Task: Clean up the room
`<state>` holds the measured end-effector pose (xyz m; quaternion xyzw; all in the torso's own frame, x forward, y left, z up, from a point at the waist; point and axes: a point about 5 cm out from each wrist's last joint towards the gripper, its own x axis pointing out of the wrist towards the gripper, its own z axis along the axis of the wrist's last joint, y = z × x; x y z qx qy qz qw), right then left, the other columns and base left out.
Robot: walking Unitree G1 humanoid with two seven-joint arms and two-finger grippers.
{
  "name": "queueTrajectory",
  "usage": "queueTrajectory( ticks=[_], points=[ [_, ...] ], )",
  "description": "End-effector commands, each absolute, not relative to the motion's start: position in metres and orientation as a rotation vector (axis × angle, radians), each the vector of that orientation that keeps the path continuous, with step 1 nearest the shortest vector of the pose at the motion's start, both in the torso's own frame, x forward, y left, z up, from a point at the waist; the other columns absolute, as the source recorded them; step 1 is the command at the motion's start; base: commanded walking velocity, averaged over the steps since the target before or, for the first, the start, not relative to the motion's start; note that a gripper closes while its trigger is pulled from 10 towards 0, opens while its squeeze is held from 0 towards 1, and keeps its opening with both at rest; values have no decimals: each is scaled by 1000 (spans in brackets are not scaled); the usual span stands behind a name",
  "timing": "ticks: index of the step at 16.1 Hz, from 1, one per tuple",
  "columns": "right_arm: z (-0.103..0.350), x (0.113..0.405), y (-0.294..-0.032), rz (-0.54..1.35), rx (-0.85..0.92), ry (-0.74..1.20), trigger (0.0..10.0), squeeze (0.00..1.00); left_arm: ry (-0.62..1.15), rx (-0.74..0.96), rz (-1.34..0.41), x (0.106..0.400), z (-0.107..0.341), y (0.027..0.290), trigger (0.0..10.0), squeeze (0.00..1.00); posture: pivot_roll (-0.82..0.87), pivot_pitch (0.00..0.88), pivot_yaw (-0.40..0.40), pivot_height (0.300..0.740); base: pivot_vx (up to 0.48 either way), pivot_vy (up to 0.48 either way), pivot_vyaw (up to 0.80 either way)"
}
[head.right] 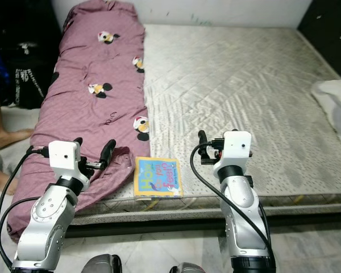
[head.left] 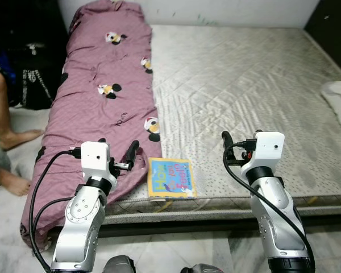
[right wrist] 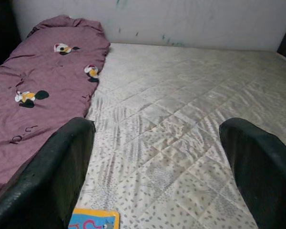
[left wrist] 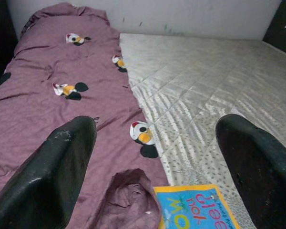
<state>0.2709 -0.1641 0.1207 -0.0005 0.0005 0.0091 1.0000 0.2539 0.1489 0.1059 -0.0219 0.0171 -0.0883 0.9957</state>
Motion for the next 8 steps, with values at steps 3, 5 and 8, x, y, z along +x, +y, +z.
queueTrajectory(
  ticks=[3, 5, 8],
  points=[
    [122, 268, -166, 4, -5, -7, 10000, 0, 23, -43, -188, 255, 111, 149, 10000, 0, -43, 95, -41, 740, 314, 0, 0],
    [122, 269, -166, 6, -6, -6, 10000, 0, 30, -43, -175, 255, 111, 150, 10000, 0, -42, 94, -41, 740, 156, 0, 0],
    [123, 272, -166, 9, -11, -9, 10000, 0, 38, -41, -158, 255, 110, 151, 10000, 0, -32, 95, -49, 740, 0, 0, 0]
  ],
)
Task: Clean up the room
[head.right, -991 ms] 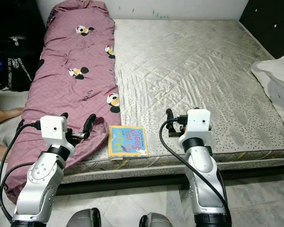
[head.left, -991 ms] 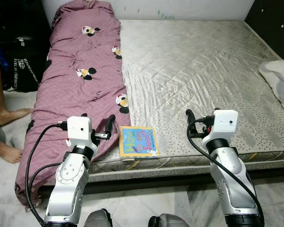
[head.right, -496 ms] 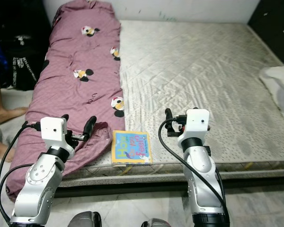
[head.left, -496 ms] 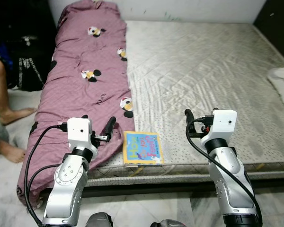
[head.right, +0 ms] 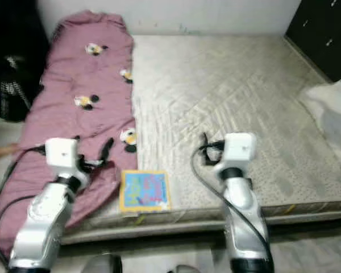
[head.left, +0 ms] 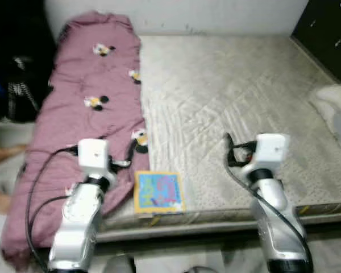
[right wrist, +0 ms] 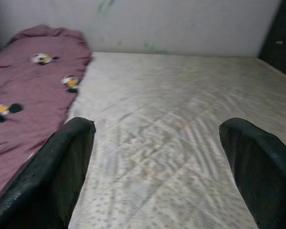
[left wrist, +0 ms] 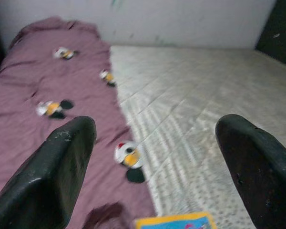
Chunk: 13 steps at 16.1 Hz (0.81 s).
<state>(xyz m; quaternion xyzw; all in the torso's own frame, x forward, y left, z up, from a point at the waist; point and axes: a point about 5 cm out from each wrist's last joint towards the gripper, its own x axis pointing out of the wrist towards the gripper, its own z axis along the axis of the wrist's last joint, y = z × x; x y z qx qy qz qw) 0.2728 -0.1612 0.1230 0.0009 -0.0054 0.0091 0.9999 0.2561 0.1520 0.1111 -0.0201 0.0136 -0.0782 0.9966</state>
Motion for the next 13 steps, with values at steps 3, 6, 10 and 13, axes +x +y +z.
queueTrajectory(
  ticks=[3, 6, 10, 13],
  points=[
    [125, 274, -165, 13, -20, -8, 10000, 0, 37, -34, -134, 257, 111, 153, 10000, 0, -22, 108, -49, 740, 0, 0, 0],
    [123, 276, -160, 14, -21, -3, 10000, 0, 39, -20, -103, 259, 112, 160, 10000, 0, -26, 125, -29, 740, 0, 0, 0],
    [127, 272, -163, -23, -15, -39, 10000, 0, 50, -10, -127, 261, 110, 156, 10000, 0, -64, 111, 24, 740, 0, 0, 0],
    [125, 264, -174, -92, -16, -45, 10000, 0, 63, -10, -205, 267, 108, 143, 10000, 0, -102, 101, 68, 740, 0, 0, 0]
  ],
)
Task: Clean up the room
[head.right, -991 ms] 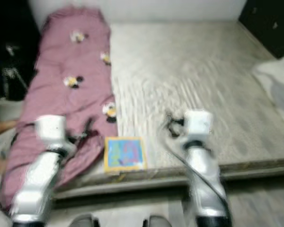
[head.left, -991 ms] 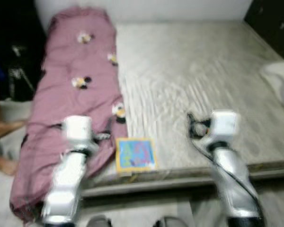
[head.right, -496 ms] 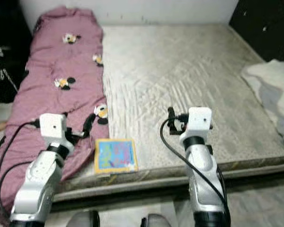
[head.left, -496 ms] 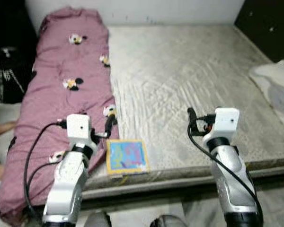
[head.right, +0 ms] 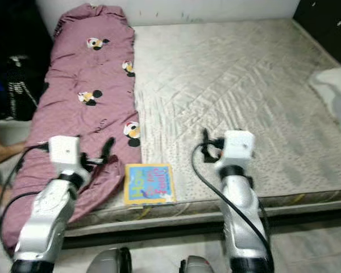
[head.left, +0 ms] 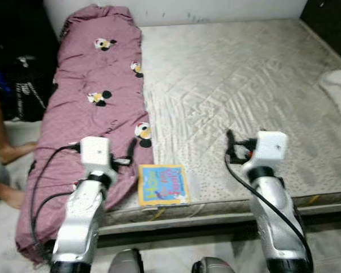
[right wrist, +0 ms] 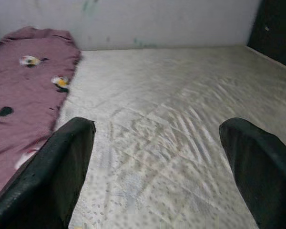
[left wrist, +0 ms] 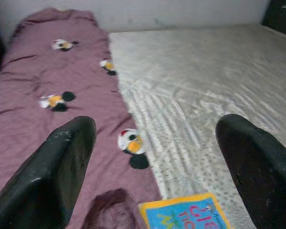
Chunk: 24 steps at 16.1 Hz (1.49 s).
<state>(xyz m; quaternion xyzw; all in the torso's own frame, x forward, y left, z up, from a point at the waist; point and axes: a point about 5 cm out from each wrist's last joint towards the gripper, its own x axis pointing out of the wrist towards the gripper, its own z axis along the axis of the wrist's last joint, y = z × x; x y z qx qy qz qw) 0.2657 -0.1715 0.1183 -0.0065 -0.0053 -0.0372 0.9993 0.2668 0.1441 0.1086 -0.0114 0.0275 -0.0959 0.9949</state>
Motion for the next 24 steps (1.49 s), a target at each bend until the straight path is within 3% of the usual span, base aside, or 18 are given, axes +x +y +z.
queueTrajectory(
  ticks=[1, 7, 13, 15, 18, 24],
  points=[
    [124, 261, -176, -108, -17, -44, 10000, 0, 61, -10, -228, 270, 109, 139, 10000, 0, -110, 100, 76, 740, 0, 0, 0],
    [120, 255, -177, -109, -21, -32, 10000, 0, 54, -19, -242, 272, 108, 134, 10000, 0, -107, 96, 53, 740, 0, 0, 0],
    [120, 264, -168, -40, 14, -21, 10000, 0, 47, -18, -145, 263, 108, 151, 10000, 0, -60, 114, -6, 740, 0, 0, 0],
    [128, 258, -151, 114, 71, -58, 10000, 0, 27, -4, -71, 259, 111, 164, 10000, 0, -54, 115, -11, 740, 0, 0, 0],
    [122, 246, -151, 163, 61, -14, 10000, 0, 57, 18, -34, 249, 104, 176, 10000, 0, -55, 116, -13, 740, 0, 0, 0],
    [123, 254, -151, 165, 39, -16, 10000, 0, 48, 14, -36, 251, 107, 170, 10000, 0, -39, 117, -23, 740, 0, 0, 67]
  ],
)
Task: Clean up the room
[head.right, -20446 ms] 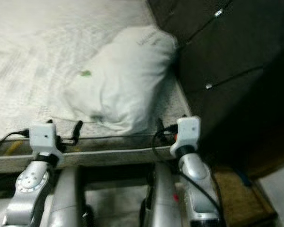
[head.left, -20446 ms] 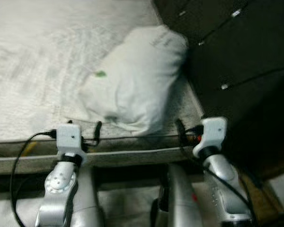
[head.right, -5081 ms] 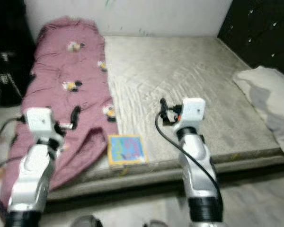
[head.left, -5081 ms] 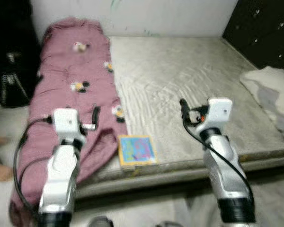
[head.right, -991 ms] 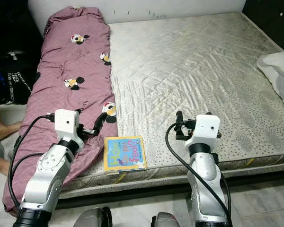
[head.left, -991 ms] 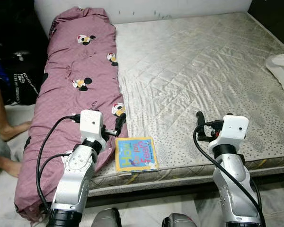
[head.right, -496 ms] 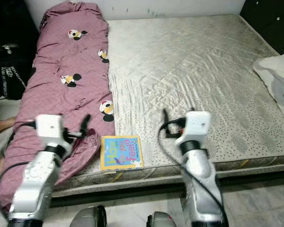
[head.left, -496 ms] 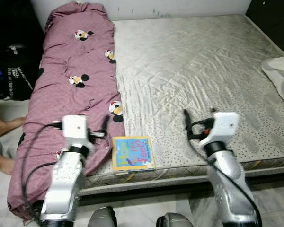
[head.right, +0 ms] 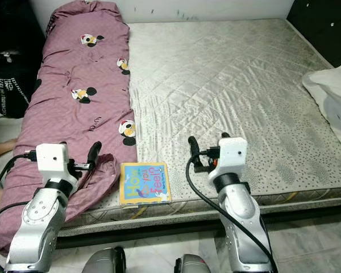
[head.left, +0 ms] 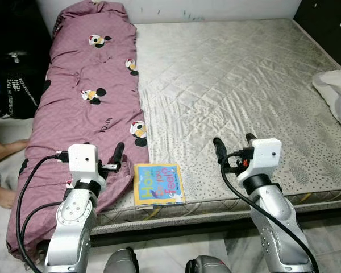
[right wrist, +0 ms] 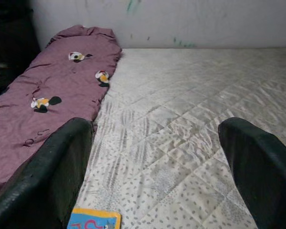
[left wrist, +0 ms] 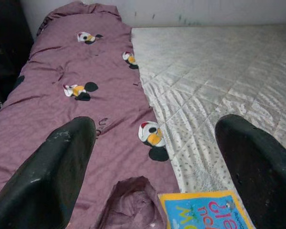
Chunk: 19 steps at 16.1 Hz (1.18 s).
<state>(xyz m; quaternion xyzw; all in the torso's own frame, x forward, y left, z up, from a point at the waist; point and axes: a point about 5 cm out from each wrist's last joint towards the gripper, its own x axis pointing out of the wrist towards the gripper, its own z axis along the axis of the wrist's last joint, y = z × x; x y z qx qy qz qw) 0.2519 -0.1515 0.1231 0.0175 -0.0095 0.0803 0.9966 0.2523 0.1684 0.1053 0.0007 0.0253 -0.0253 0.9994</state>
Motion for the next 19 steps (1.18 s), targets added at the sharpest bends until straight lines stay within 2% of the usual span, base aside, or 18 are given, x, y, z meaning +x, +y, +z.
queueTrajectory(
  ticks=[1, 9, 13, 19],
  points=[
    [123, 254, -151, 163, 41, -13, 10000, 0, 47, 15, -33, 251, 107, 170, 10000, 0, -34, 117, -25, 740, 0, 0, 0],
    [117, 270, -138, 243, 39, 24, 10000, 0, 46, 15, 73, 235, 105, 181, 10000, 0, 31, 119, -124, 740, 0, 0, 0],
    [119, 272, -141, 245, 24, 24, 10000, 0, 38, 2, 73, 239, 105, 177, 10000, 0, 13, 115, -129, 740, 0, 0, 0],
    [115, 265, -147, 190, 35, 29, 10000, 0, 46, 3, 20, 246, 105, 171, 10000, 0, -18, 122, -85, 740, 0, 0, 0]
  ],
)
